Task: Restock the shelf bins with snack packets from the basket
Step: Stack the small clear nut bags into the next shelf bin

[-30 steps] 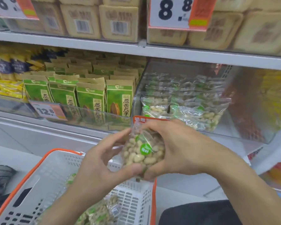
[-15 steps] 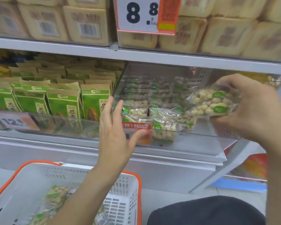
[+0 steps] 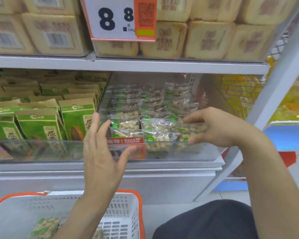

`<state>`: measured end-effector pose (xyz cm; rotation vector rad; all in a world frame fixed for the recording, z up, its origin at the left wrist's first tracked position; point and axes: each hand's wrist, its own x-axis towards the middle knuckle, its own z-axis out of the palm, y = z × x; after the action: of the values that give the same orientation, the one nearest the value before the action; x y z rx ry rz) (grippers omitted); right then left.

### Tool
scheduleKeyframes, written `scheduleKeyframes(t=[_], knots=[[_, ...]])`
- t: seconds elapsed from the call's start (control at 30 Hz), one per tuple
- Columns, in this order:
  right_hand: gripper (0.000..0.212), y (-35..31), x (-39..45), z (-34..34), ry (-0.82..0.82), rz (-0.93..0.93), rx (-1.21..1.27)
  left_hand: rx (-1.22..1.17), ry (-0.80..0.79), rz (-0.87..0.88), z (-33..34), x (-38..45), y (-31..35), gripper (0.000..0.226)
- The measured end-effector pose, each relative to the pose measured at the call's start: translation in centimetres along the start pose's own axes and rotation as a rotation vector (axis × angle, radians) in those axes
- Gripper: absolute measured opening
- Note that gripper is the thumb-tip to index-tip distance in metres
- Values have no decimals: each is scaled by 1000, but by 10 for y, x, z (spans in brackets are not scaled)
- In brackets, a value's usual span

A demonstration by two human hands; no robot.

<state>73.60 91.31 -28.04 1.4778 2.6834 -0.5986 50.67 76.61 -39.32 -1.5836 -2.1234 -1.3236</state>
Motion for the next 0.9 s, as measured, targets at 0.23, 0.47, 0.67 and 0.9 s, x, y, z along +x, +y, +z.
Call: scheduleKeyframes(t=[0.23,0.47,0.67,0.9], knots=[[73,13,1,1,85,209,101,-5,-2,4,2,-1,-1,77],[70,1,12,9,74,242,116,4,-4,1,2,-1,-2,74],[74,5,4,8,87,269,251,5,-13,8,3,-3,-3,67],[23,-65,-29,16,699,-119,346,-263,36,-77,-28,-7,-1,49]])
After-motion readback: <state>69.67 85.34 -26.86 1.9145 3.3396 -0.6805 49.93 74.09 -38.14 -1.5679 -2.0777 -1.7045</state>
